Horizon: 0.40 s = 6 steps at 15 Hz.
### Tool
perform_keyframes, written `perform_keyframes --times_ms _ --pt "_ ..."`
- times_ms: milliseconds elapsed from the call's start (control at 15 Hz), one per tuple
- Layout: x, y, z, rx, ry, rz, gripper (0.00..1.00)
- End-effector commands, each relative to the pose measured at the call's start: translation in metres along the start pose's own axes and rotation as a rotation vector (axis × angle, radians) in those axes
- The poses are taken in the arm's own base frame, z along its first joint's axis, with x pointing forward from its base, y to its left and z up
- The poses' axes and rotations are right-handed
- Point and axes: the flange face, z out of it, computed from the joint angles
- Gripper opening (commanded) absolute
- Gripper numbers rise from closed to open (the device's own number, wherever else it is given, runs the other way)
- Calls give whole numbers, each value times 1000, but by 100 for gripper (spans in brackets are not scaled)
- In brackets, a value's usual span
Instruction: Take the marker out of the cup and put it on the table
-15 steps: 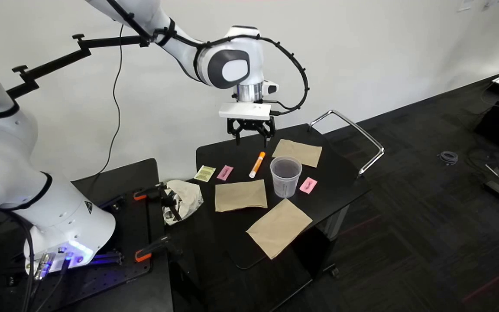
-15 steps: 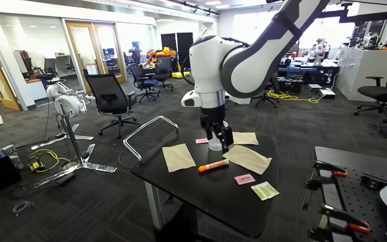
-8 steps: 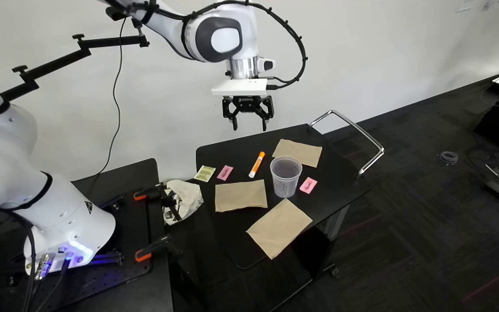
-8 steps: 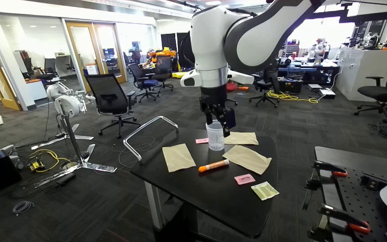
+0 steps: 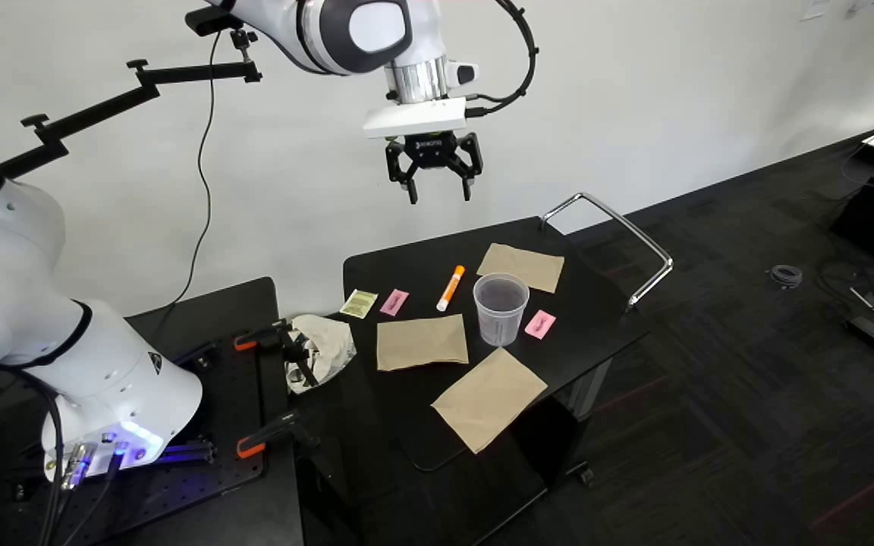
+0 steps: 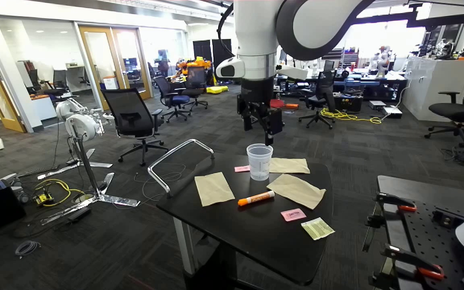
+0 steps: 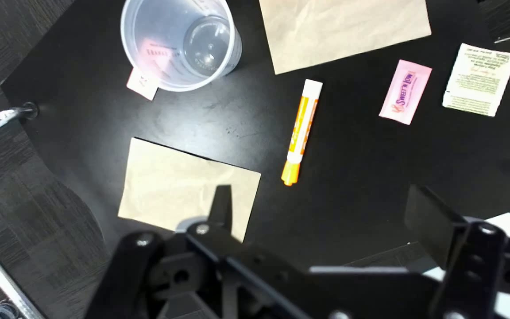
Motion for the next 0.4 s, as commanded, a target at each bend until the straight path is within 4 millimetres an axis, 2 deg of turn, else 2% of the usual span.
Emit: perform_keyframes --times_ms 0,67,333 --pt "-8 -7 -16 12 22 -33 100" --pt "-1 0 -6 0 12 -14 100" --pt "-2 -2 -9 0 17 -19 100"
